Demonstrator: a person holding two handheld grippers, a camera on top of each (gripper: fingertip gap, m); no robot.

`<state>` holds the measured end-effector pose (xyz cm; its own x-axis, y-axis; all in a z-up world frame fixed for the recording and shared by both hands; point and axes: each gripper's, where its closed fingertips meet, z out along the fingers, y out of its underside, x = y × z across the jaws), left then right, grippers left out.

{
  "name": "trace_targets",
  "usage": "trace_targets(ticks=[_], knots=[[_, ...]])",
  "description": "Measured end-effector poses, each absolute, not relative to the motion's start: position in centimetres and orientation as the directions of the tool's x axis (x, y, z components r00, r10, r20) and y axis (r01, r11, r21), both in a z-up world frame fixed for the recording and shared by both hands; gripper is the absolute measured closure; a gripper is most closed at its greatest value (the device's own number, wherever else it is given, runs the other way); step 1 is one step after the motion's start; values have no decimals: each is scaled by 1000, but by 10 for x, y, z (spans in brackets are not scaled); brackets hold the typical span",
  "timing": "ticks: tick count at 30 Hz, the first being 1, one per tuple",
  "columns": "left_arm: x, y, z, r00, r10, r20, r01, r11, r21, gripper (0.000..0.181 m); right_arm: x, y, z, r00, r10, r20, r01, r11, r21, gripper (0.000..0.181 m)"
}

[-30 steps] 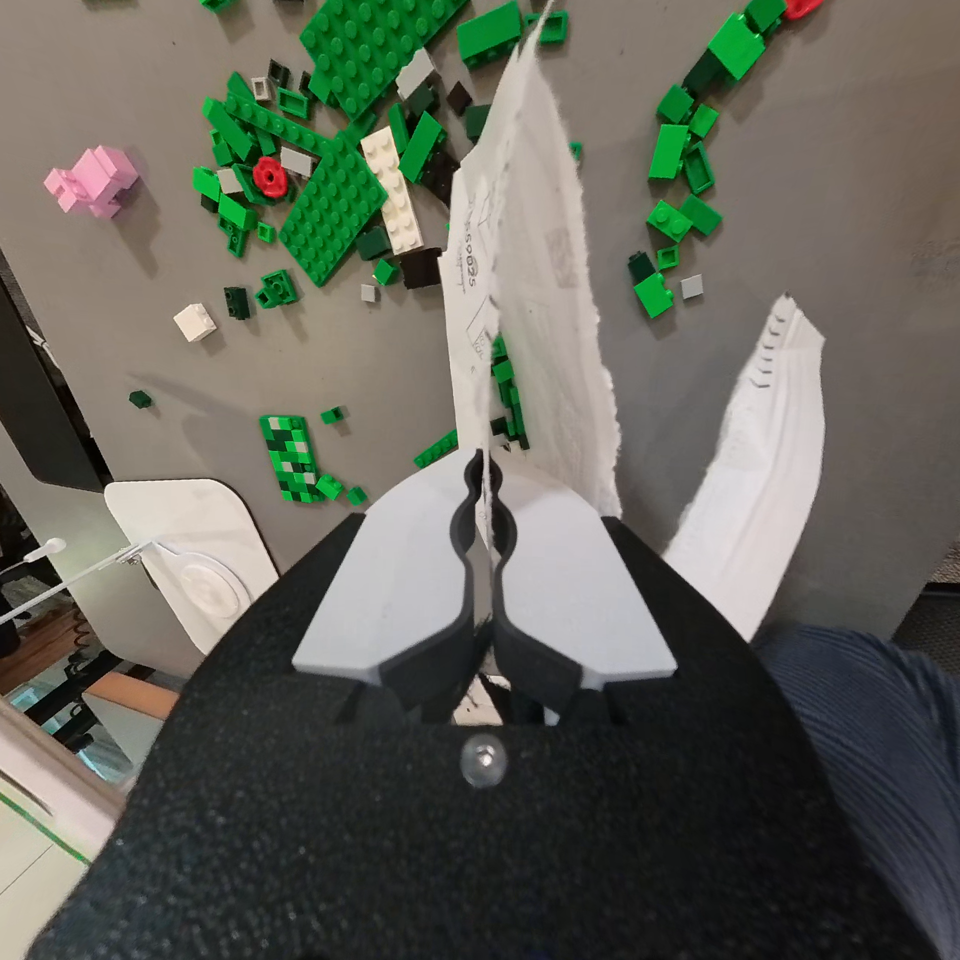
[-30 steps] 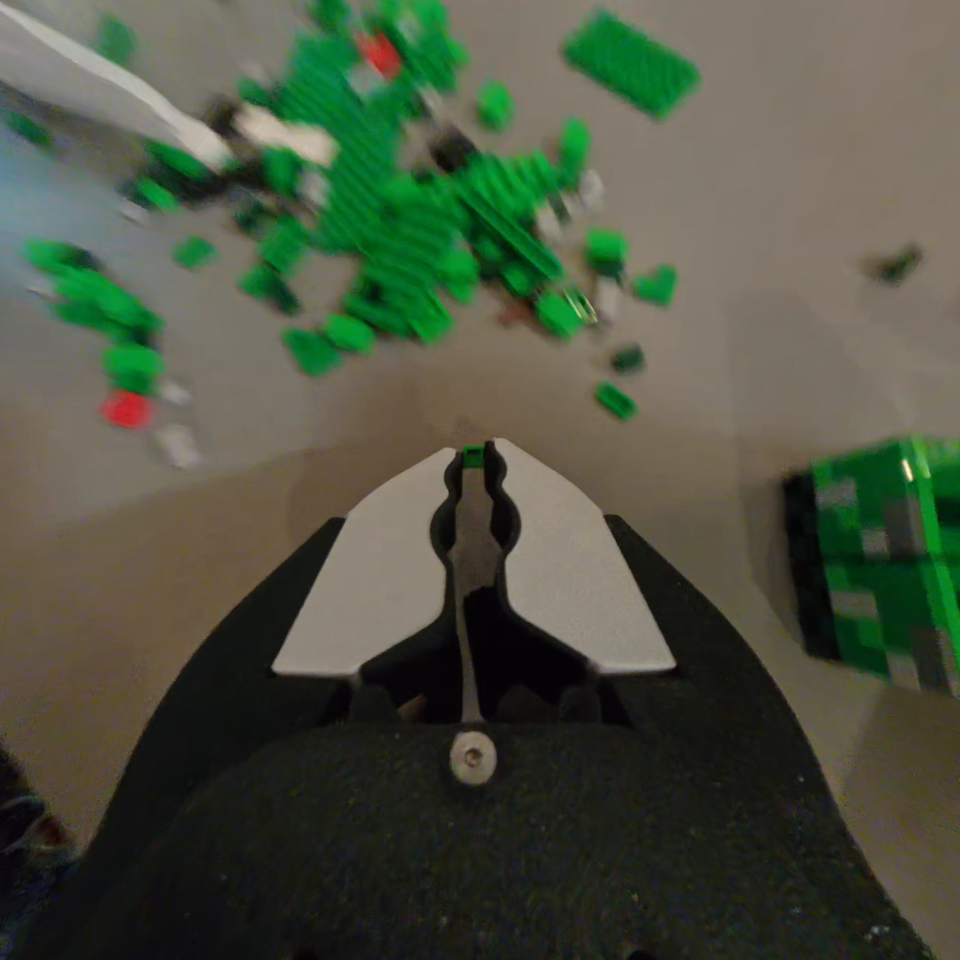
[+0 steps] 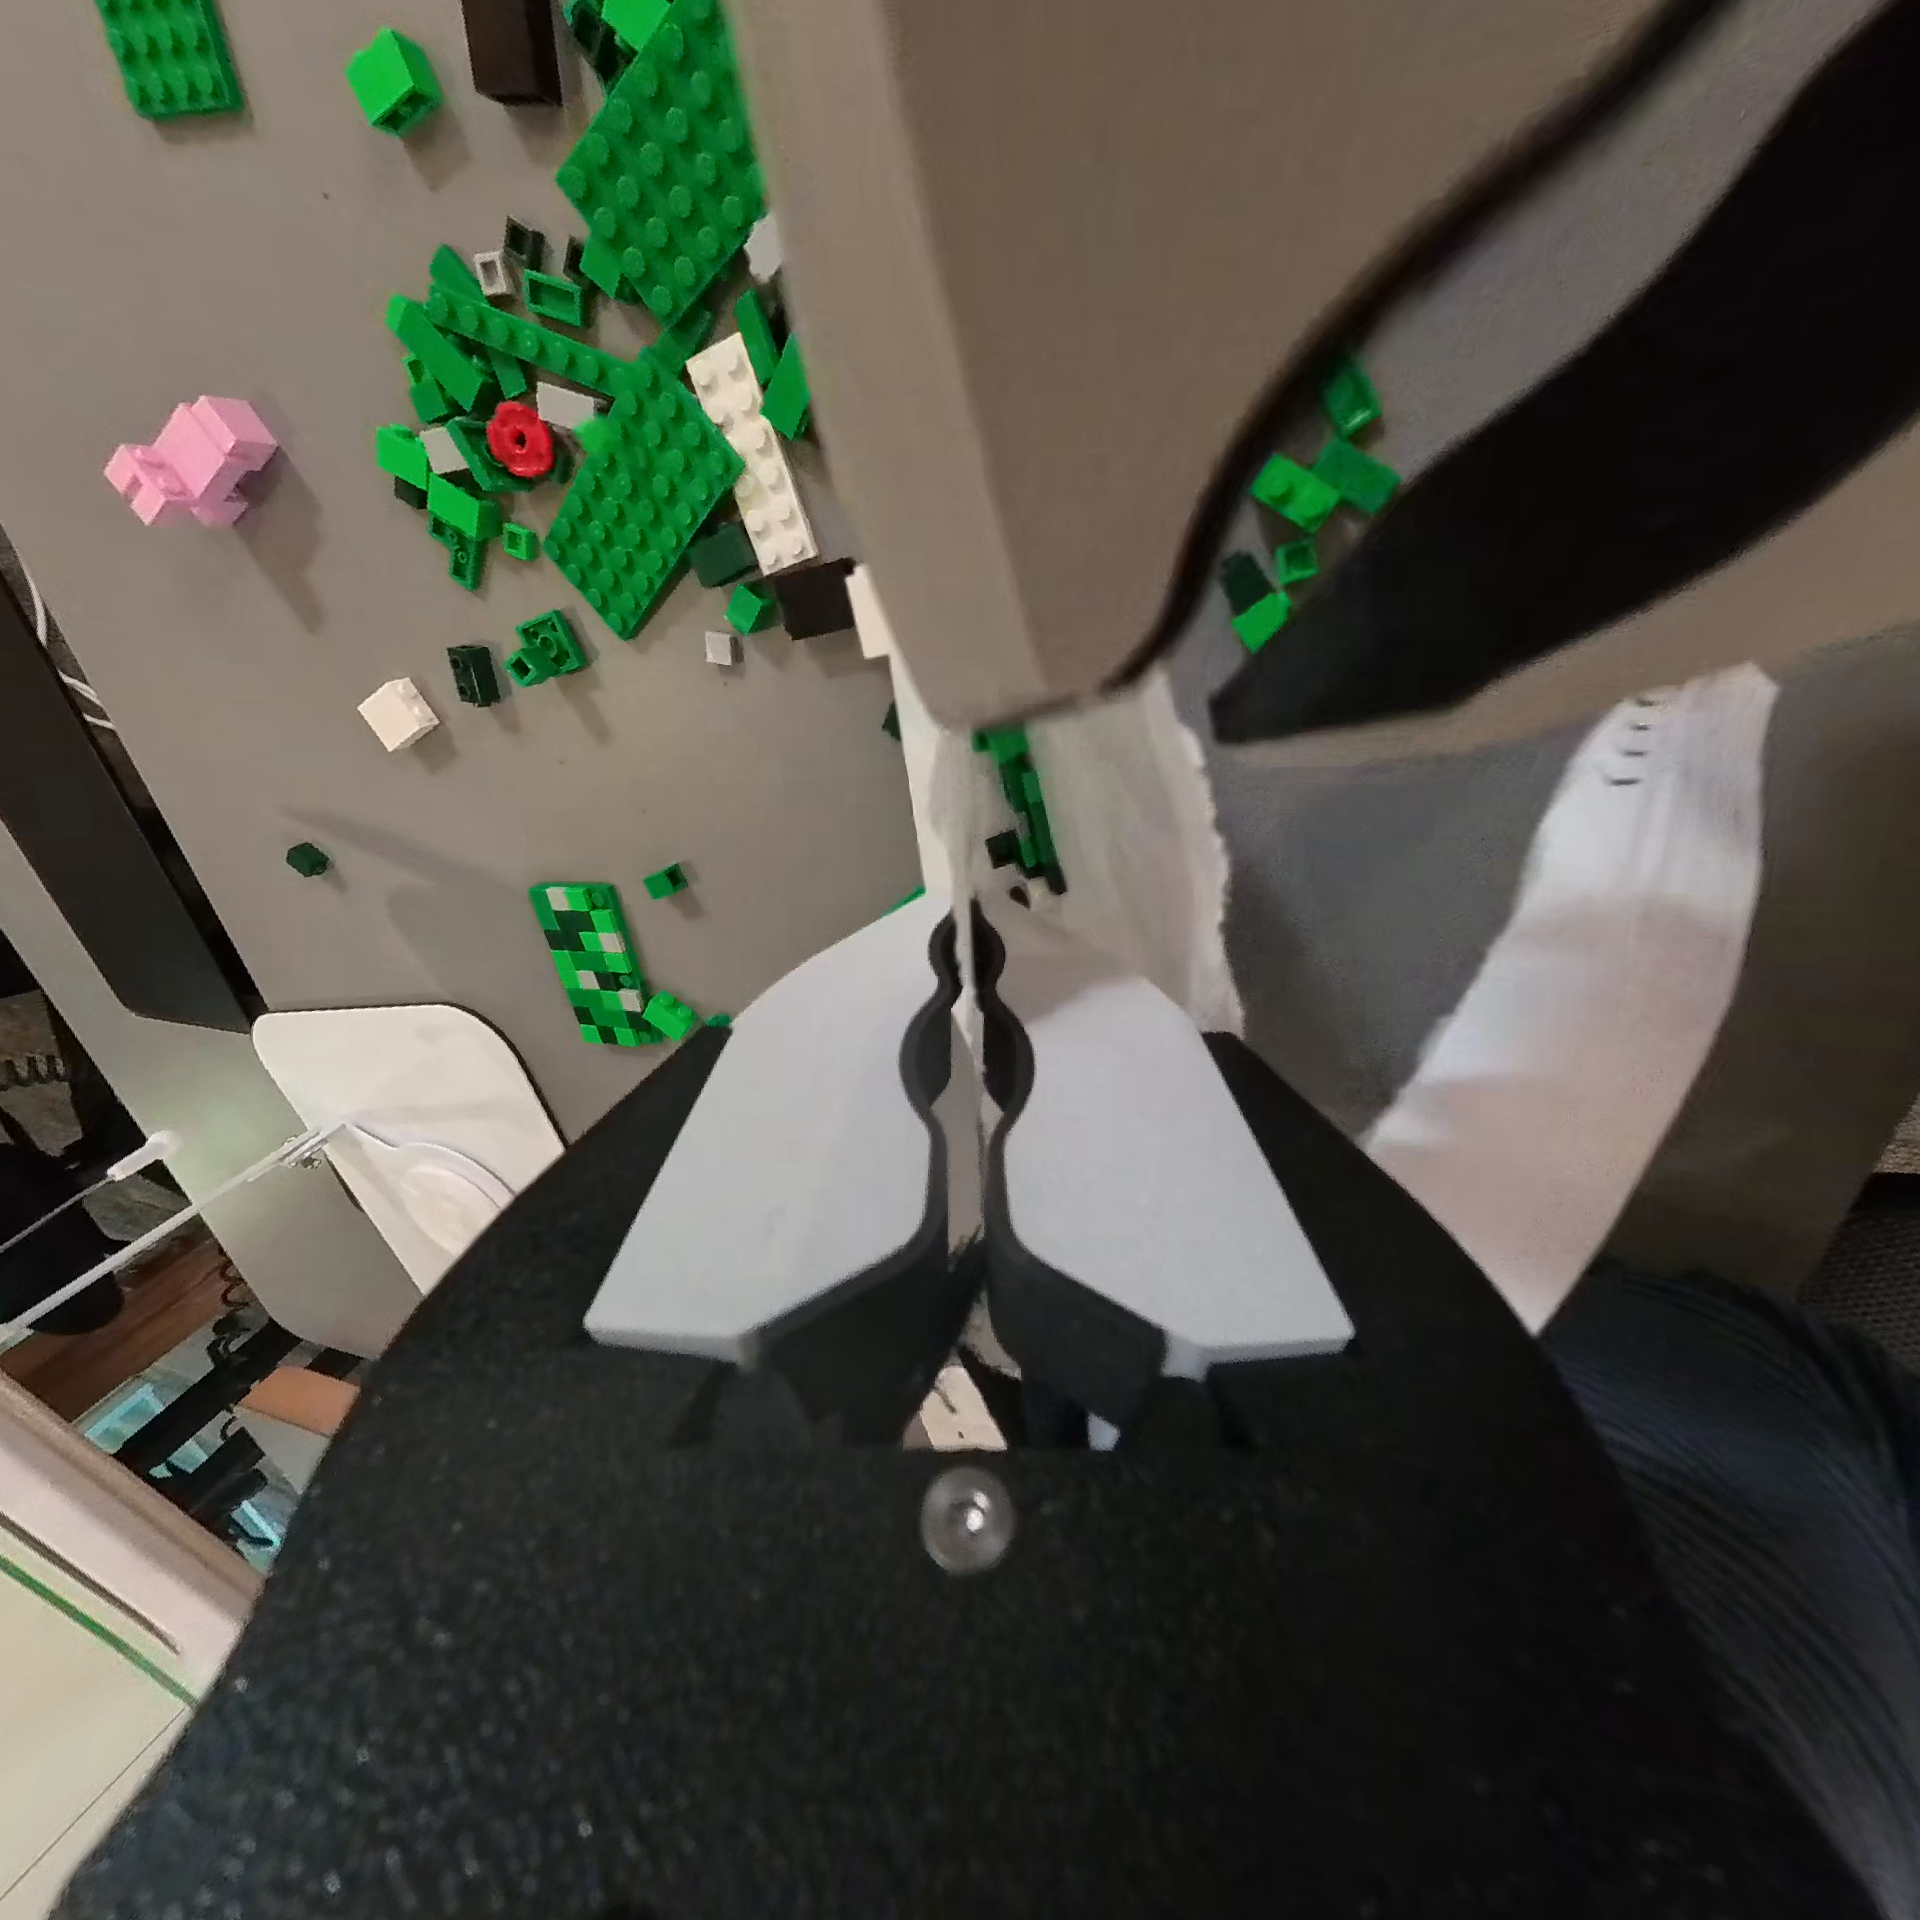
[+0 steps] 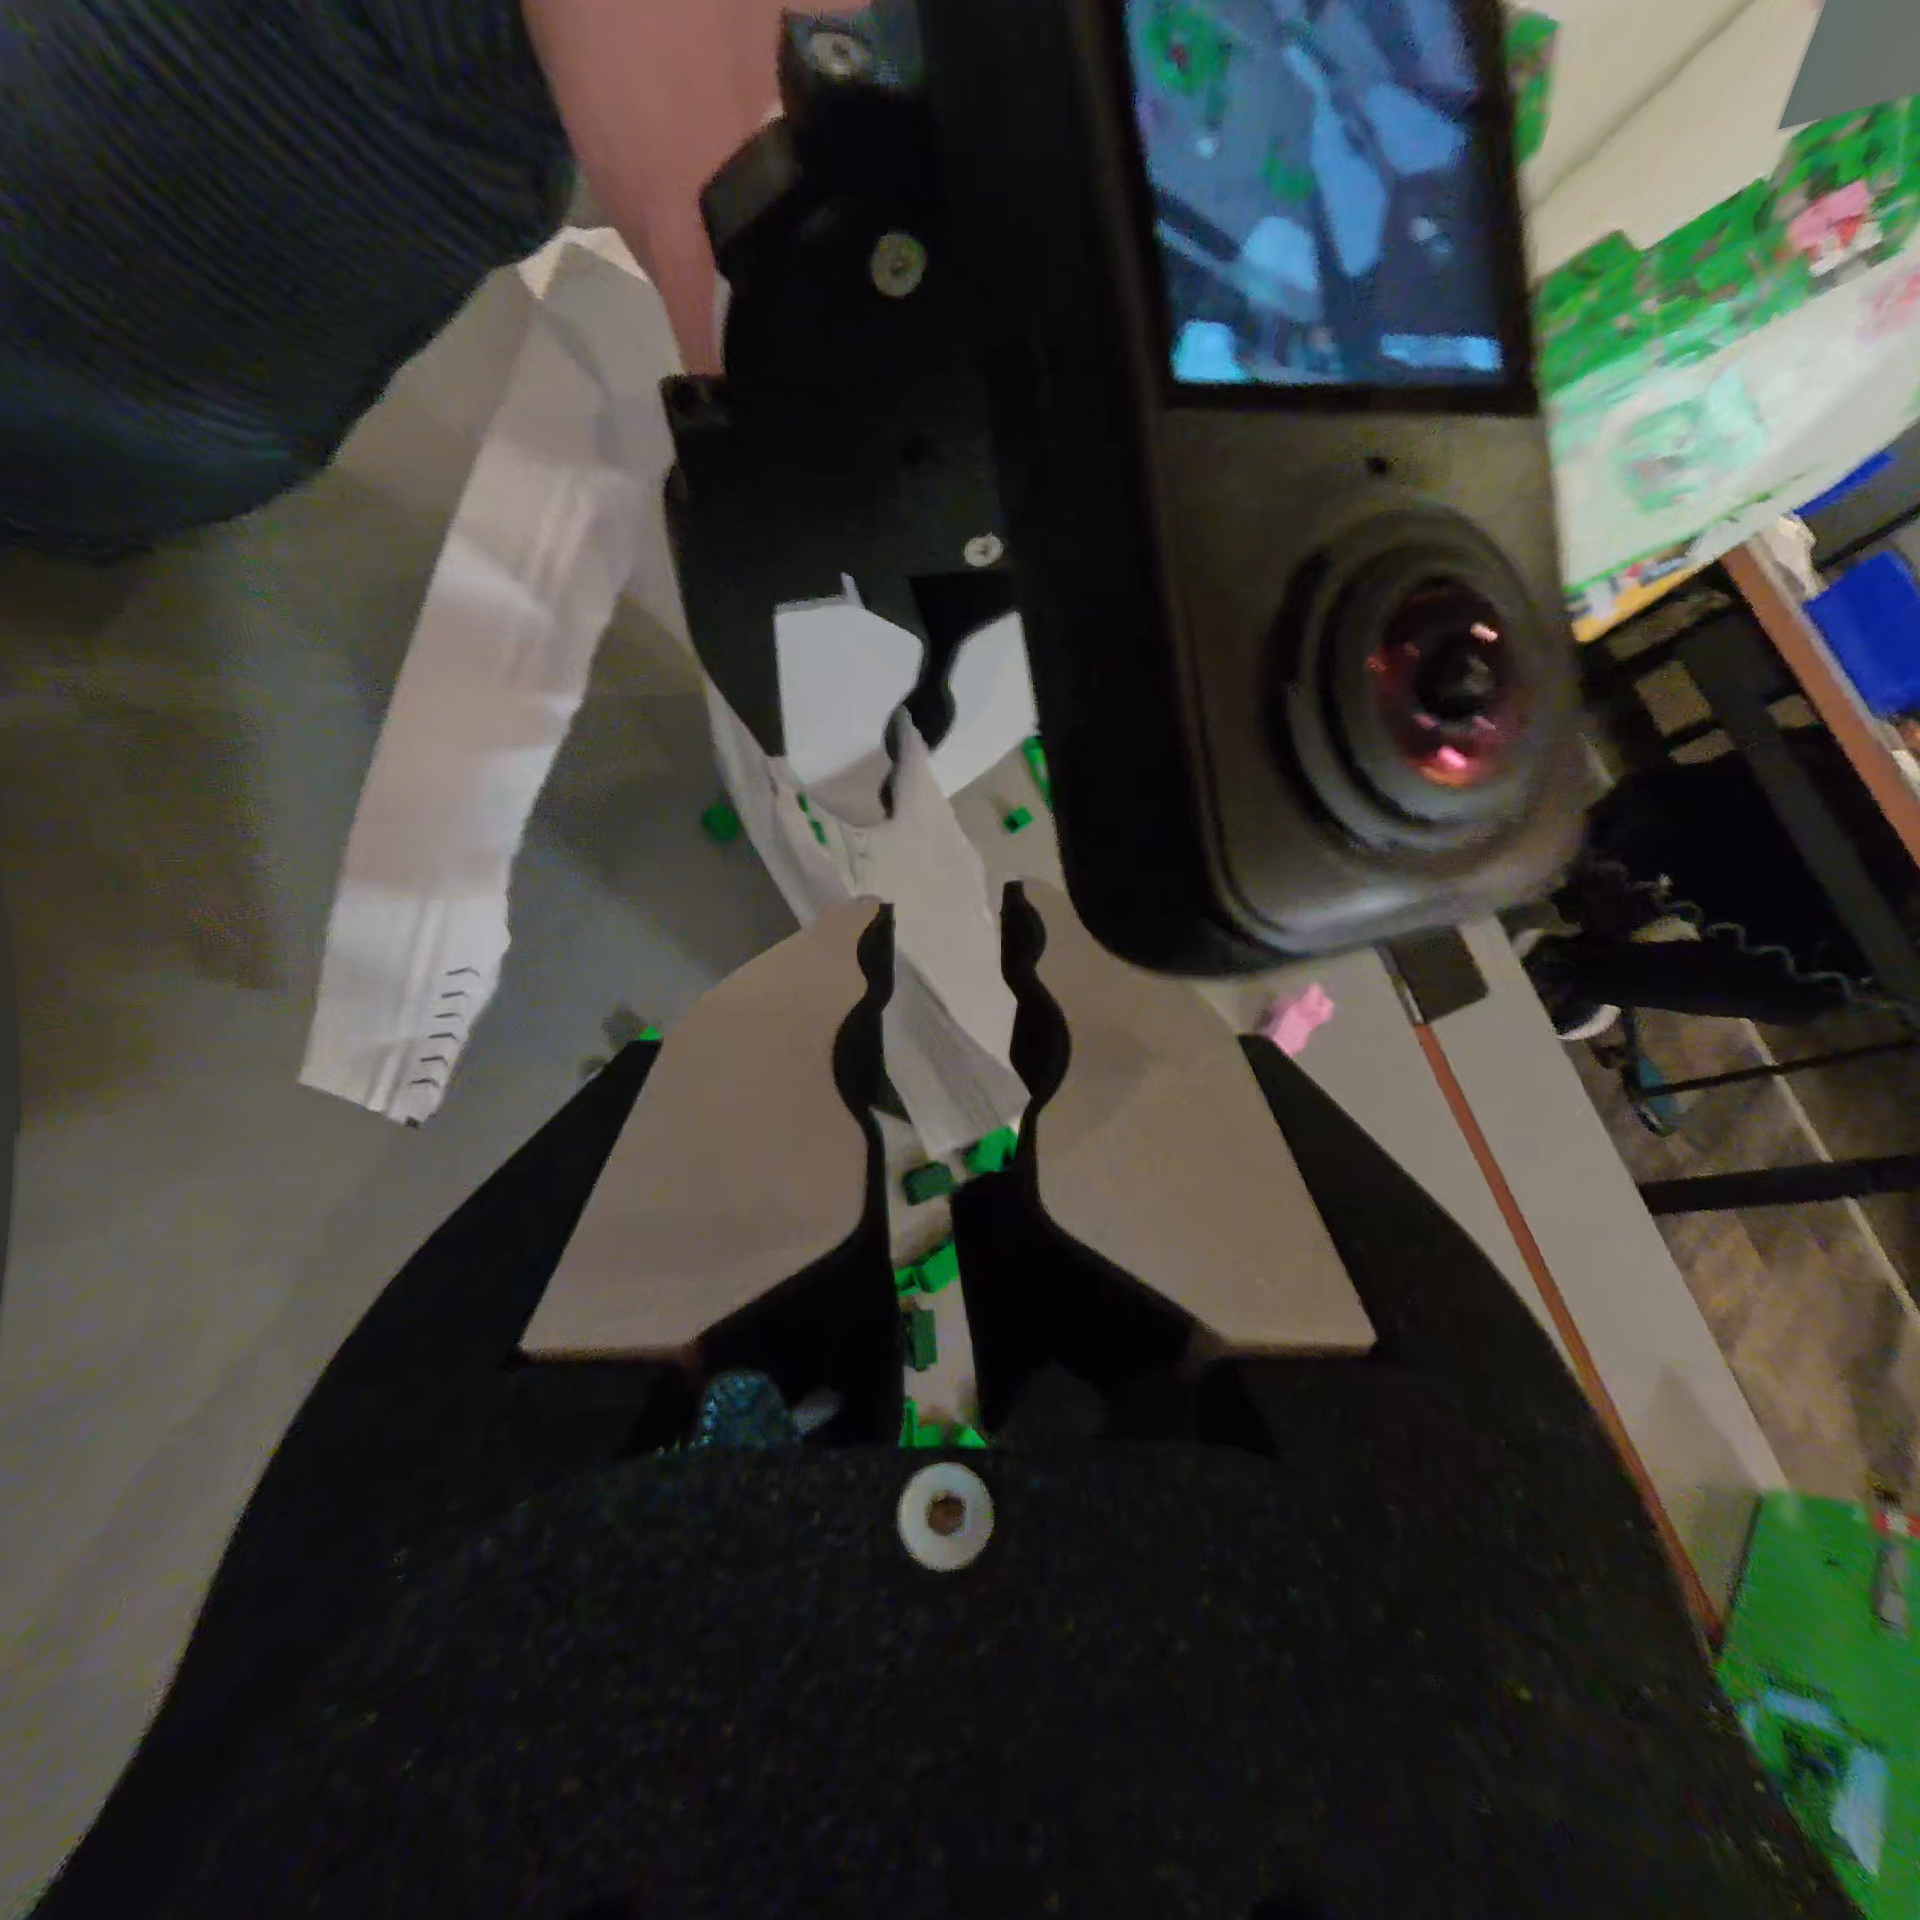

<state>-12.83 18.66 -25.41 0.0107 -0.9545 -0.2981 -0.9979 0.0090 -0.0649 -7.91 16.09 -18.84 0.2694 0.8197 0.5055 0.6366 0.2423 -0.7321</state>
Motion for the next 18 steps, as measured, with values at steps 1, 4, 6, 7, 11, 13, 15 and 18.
trace_targets(ticks=[1, 4, 6, 7, 11, 13, 15, 18], knots=[[-130, 187, -254, 18, -955, -295, -998, 1, -62, 181, -74, 164, -186, 291, 809, 511, 637, 234, -735, 162], [-149, 196, -252, 90, -948, -306, -996, -79, -49, 181, -52, 179, -187, 390, 788, 475, 626, 151, -765, 163], [-163, 206, -247, 173, -933, -314, -985, -156, -80, 181, -35, 193, -202, 448, 787, 425, 627, 62, -777, 164], [-170, 209, -245, 212, -924, -318, -977, -192, -91, 181, -29, 200, -213, 463, 791, 400, 634, 20, -773, 165], [-192, 218, -239, 305, -897, -321, -952, -280, -123, 181, -17, 231, -258, 494, 816, 299, 647, -116, -753, 165], [-196, 219, -237, 320, -891, -323, -947, -290, -139, 181, -22, 246, -272, 484, 843, 234, 636, -155, -756, 166], [-198, 219, -235, 323, -888, -327, -946, -290, -146, 181, -26, 264, -282, 483, 854, 191, 632, -190, -751, 166], [-197, 218, -234, 318, -889, -329, -948, -284, -147, 181, -33, 291, -290, 465, 869, 167, 649, -206, -732, 167]])
